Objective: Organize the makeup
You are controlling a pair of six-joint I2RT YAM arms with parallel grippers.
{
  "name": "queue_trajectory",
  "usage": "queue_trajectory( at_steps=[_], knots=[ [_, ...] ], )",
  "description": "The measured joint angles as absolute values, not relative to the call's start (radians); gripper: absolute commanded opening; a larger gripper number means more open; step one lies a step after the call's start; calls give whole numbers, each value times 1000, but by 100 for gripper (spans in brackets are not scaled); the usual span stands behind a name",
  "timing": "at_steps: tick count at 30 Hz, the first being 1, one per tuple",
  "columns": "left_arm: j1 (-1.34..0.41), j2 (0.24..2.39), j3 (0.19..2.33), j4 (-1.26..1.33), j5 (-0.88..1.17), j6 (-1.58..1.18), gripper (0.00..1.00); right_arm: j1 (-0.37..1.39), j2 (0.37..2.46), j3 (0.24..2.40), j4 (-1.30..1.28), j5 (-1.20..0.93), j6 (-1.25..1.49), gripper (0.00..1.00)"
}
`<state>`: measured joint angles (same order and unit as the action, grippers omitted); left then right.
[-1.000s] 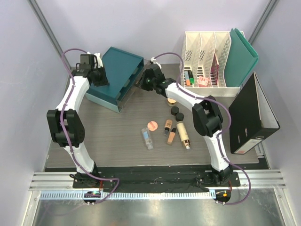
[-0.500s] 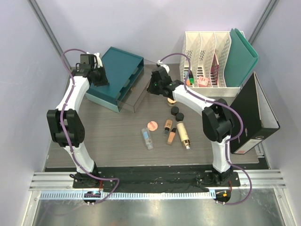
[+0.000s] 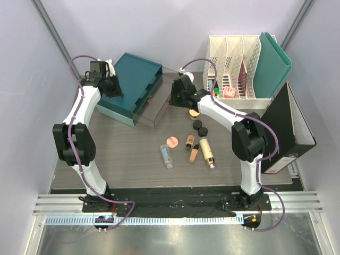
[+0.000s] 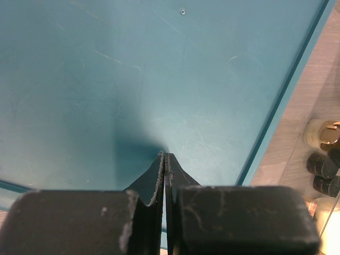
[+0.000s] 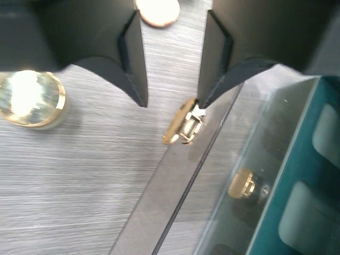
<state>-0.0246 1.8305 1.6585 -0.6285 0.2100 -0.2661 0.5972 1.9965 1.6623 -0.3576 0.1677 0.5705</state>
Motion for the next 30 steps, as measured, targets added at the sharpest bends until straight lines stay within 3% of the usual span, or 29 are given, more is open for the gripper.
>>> queue_trajectory(
  at_steps=[9,16,23,30],
  knots=[
    [-25,1828,1657,-628,213,-277,1,582,1854,1638,-522,226,422,66],
    [-23,1823,1643,-614,224,-281,1,580,1687,1459,-672,266,363,77],
    [-23,1820,1631,-601,262,-281,2,576,1596,1215,-776,233,377,77],
    [-23,1820,1623,-593,300,-281,3,574,1600,1120,-801,181,422,71]
  ],
)
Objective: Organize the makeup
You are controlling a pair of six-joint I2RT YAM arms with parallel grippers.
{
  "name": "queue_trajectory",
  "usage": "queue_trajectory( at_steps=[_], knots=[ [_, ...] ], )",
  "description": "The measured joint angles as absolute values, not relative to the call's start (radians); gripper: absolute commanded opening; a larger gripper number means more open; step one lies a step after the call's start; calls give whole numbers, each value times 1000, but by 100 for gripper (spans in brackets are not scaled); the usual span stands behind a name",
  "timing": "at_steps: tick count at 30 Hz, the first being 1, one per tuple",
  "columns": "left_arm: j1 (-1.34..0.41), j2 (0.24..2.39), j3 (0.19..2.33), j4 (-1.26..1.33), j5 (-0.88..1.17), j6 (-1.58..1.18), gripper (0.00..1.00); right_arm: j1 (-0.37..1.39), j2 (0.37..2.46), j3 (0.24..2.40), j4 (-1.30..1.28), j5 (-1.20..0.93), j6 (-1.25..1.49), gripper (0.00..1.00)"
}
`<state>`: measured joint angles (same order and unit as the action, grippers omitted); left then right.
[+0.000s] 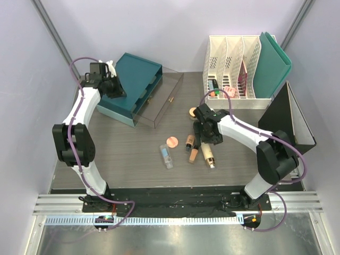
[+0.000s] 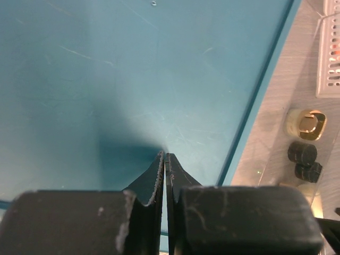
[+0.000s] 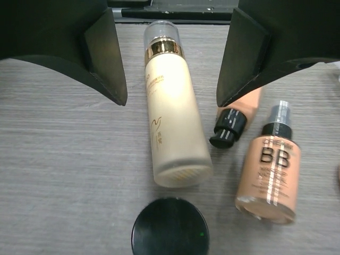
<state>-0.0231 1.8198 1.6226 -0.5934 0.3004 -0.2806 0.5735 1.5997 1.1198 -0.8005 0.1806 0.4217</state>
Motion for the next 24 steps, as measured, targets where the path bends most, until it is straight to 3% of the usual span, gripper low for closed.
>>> queue_trajectory(
  at_steps=[8,11,12,24],
  knots=[
    [-23,1818,1607,-573,337,-281,4,568,1676,1060,-775,155,451,62],
    [-23,1818,1605,-571,344,-281,4,567,1715,1042,-755,141,461,6],
    [-23,1818,1605,-569,346,-281,4,566,1713,1043,-756,137,470,1],
    [-23,1818,1604,-570,363,-281,4,552,1592,1026,-785,202,450,1]
  ],
)
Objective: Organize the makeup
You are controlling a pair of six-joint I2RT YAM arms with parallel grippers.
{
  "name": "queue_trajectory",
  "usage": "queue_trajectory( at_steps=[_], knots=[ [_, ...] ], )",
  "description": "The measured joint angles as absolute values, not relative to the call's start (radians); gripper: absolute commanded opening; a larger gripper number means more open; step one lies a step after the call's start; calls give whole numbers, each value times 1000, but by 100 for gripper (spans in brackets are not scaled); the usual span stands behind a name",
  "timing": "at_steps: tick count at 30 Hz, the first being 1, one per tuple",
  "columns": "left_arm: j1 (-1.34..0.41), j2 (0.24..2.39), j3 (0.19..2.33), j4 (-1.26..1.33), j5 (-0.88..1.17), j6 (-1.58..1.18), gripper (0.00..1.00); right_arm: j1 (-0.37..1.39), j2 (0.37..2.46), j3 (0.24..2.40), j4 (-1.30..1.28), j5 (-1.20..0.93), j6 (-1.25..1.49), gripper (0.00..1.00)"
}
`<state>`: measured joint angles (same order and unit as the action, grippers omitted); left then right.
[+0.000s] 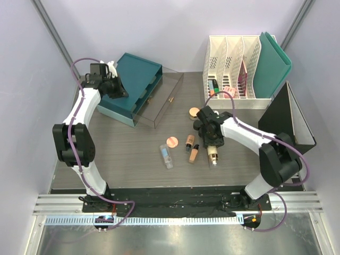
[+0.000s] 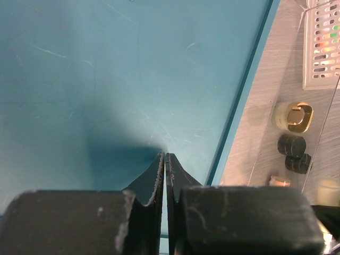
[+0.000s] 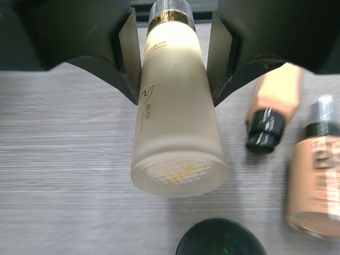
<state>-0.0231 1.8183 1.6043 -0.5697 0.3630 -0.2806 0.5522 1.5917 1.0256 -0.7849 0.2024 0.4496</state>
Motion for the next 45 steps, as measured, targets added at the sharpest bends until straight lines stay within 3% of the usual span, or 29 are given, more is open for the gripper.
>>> queue_trajectory(
  at_steps=[11,30,42,45],
  knots=[
    [-23,1821,1607,-573,372,-280,4,541,1562,1452,-863,205,356,1],
    [-23,1831,1613,-573,400,-283,5,508,2237,2234,-542,-289,516,1],
    [-23,1837,1615,-568,421,-287,5,500,2393,2320,-367,-357,718,1],
    [-23,1837,1615,-568,421,-287,6,493,2402,2290,-367,-333,741,11]
  ],
)
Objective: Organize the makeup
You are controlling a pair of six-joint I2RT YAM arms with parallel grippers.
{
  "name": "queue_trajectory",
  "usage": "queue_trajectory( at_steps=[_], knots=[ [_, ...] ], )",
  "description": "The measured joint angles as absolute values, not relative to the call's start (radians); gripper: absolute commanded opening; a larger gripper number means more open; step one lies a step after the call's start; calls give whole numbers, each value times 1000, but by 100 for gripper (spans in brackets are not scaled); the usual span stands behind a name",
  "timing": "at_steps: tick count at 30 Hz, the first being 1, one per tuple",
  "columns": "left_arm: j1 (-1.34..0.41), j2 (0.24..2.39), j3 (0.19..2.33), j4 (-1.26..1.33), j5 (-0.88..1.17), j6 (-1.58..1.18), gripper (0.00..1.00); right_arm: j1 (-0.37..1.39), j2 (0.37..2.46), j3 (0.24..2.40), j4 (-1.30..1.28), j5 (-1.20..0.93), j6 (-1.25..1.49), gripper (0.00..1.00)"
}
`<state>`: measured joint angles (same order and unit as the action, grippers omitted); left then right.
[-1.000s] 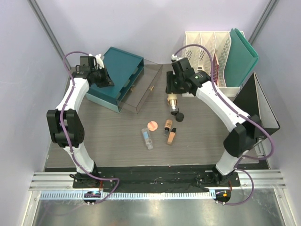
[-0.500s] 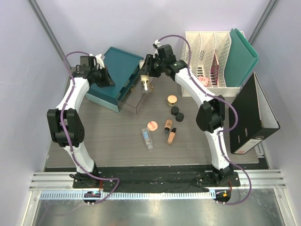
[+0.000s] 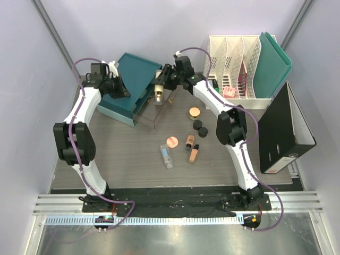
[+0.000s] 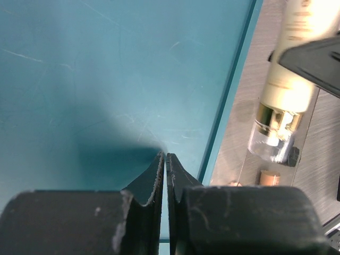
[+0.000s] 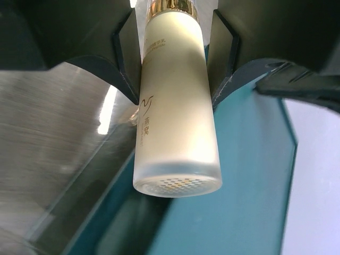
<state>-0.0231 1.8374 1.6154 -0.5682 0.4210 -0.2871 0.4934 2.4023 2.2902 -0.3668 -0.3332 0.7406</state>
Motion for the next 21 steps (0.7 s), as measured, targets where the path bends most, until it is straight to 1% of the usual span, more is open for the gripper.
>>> queue_trajectory(
  at_steps=[1,3,4,6,7,10,12,13,14,15,16,21],
  knots=[
    [-23,1837,1615,-568,421,-287,6,490,2402,2276,-367,-320,745,18],
    [-23,1837,1616,-570,427,-289,7,486,2402,2253,-341,-300,769,24],
    [-23,1837,1616,-569,427,-289,7,486,2402,2249,-331,-288,780,32],
    [-23,1837,1616,-568,427,-289,8,486,2402,2247,-313,-270,799,39],
    [-23,1838,1616,-567,427,-289,8,486,2402,2247,-313,-258,808,47],
    [-23,1839,1618,-568,427,-289,9,486,2402,2247,-310,-226,829,55],
    [-23,1839,1620,-569,428,-289,9,486,2402,2247,-304,-207,845,57],
    [-23,1839,1620,-570,427,-289,10,486,2402,2248,-300,-200,849,60],
    [-23,1839,1620,-570,427,-289,10,486,2402,2248,-299,-195,852,61],
    [-23,1839,1621,-571,427,-289,10,486,2402,2250,-297,-189,857,64],
    [-23,1839,1621,-572,427,-290,10,485,2402,2251,-293,-184,861,65],
    [-23,1844,1629,-576,427,-289,11,480,2402,2258,-284,-168,870,67]
  ],
)
